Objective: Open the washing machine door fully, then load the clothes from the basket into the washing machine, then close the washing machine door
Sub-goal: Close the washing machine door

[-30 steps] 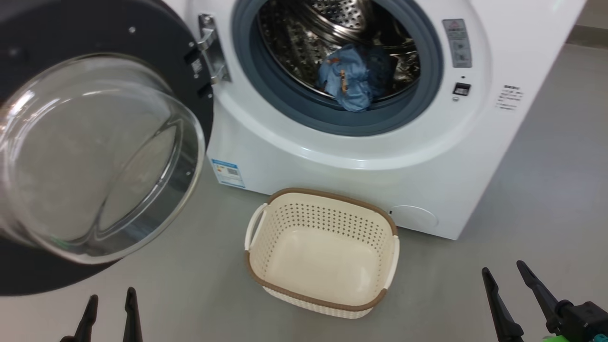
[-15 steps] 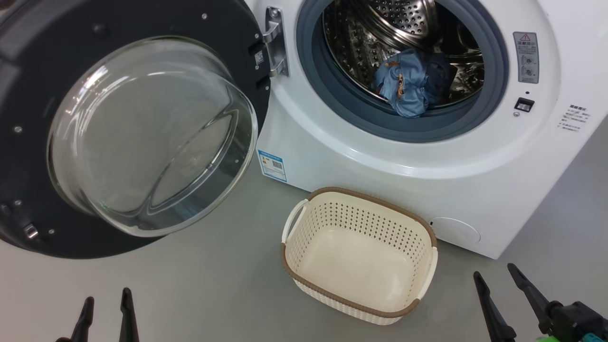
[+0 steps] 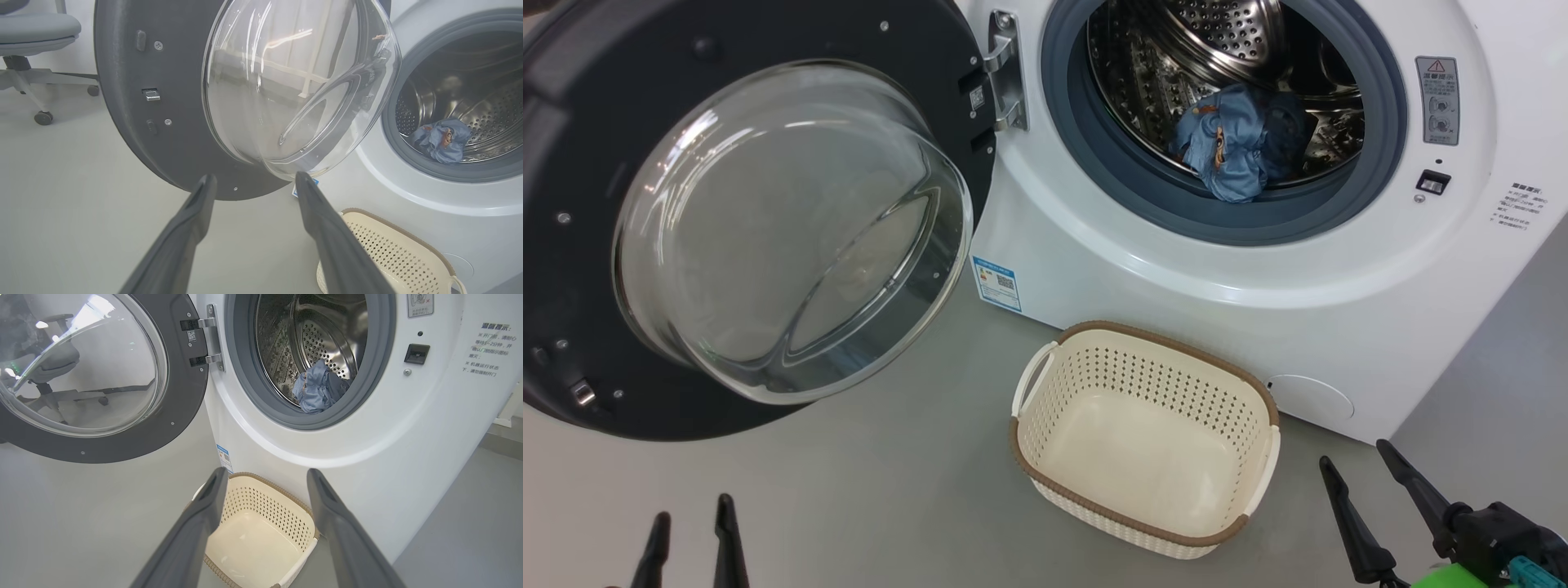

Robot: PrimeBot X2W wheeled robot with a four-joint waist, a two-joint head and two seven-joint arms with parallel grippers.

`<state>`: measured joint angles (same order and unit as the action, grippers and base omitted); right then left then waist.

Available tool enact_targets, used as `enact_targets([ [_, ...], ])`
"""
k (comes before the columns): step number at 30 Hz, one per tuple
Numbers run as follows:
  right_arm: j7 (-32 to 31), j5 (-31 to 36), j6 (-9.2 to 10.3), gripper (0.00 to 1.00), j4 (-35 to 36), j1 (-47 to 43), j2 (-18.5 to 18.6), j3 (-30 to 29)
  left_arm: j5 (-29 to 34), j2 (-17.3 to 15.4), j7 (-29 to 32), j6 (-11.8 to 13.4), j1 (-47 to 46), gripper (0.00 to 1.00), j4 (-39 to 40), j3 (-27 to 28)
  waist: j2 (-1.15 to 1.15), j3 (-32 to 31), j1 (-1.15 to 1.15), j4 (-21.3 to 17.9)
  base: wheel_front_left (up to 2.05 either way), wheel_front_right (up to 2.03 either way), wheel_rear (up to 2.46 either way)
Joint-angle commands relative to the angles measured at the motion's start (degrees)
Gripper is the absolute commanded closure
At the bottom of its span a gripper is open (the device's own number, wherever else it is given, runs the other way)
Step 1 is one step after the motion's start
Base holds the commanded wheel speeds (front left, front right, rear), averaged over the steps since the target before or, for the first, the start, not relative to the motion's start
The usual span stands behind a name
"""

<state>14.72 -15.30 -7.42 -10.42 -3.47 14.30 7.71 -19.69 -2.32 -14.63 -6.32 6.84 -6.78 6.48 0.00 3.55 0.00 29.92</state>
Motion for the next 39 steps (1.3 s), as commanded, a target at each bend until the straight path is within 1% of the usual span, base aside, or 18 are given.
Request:
enact_targets([
  [1,0.3,-0.8,-0.07,0.0,1.1,2.0,1.0,1.2,-1.1,-0.6,-0.4,0.0,-1.3,0.52,2.3,2.6,0.0,0.1,0.0,0.0,0.0,0.0,0.0],
  [2,0.3,-0.8,-0.07,0.0,1.1,1.9,0.9,1.1,-1.6,-0.6,-0.4,-0.1,-1.6,0.73,2.8,3.0,0.0,0.1,0.0,0.0,0.0,0.0,0.0],
  [3,0.3,-0.7,-0.07,0.0,1.1,1.9,0.8,1.1,-1.9,-0.6,-0.4,-0.2,-1.9,1.0,3.4,3.6,0.0,0.2,0.0,0.0,0.0,0.0,0.0],
  [8,0.3,-0.5,-0.07,0.0,1.2,1.6,0.5,0.8,-2.5,-0.6,-0.4,-0.9,-4.7,1.0,7.4,8.4,0.0,0.7,0.0,0.1,0.0,0.0,0.0],
  [10,0.3,-0.4,-0.07,0.0,1.3,1.7,0.5,0.6,-3.1,-1.2,-0.4,-1.1,-6.6,1.0,8.7,10.8,0.0,1.0,0.0,0.2,0.0,0.0,0.0],
  [14,0.3,-0.2,-0.07,0.0,1.4,2.0,0.5,0.2,-6.8,-5.5,-0.4,-1.1,-11.5,1.0,10.4,13.8,0.0,2.0,0.0,0.3,0.0,0.0,0.0],
  [18,0.3,0.1,-0.07,0.0,1.5,2.3,0.6,-0.1,-14.8,-11.0,-0.4,-1.1,-17.5,1.0,8.9,17.2,0.0,3.0,0.0,0.5,0.0,0.0,0.0],
  [23,0.3,0.2,-0.07,0.0,1.4,2.4,1.0,-0.3,-26.2,-18.7,-0.4,-1.2,-25.2,1.0,2.2,19.6,0.0,4.1,0.0,0.7,0.0,0.0,0.0],
  [24,0.3,0.2,-0.07,0.0,1.4,2.4,1.0,-0.3,-26.2,-18.7,-0.4,-1.2,-25.2,1.0,2.2,19.6,0.0,4.1,0.0,0.7,0.0,0.0,0.0],
  [27,0.3,0.3,-0.07,0.0,1.5,2.6,1.4,-0.2,-33.3,-23.0,0.7,-1.2,-29.2,1.0,-4.4,19.5,0.0,4.7,0.0,0.7,0.0,0.0,0.0],
  [30,0.3,0.3,-0.07,0.0,1.6,2.8,1.9,-0.2,-41.7,-26.4,5.3,-1.2,-33.8,1.0,-11.9,19.2,0.0,5.3,0.0,0.7,0.0,0.0,0.0],
  [33,0.3,0.5,-0.07,0.0,1.6,3.0,2.7,0.2,-49.7,-28.9,12.2,-1.2,-38.2,1.0,-19.4,19.0,0.0,5.8,0.0,0.7,0.0,0.0,0.0],
  [36,0.3,0.6,-0.07,0.0,1.7,3.3,3.5,0.5,-54.5,-32.0,19.2,-1.2,-42.3,1.0,-26.8,18.2,0.0,6.7,0.0,0.6,0.0,0.0,0.0],
  [39,0.3,0.7,-0.07,0.0,1.8,3.7,4.4,0.8,-56.7,-34.3,24.4,-1.2,-45.4,1.0,-32.3,16.5,0.0,7.7,0.0,0.7,0.0,0.0,0.0],
])
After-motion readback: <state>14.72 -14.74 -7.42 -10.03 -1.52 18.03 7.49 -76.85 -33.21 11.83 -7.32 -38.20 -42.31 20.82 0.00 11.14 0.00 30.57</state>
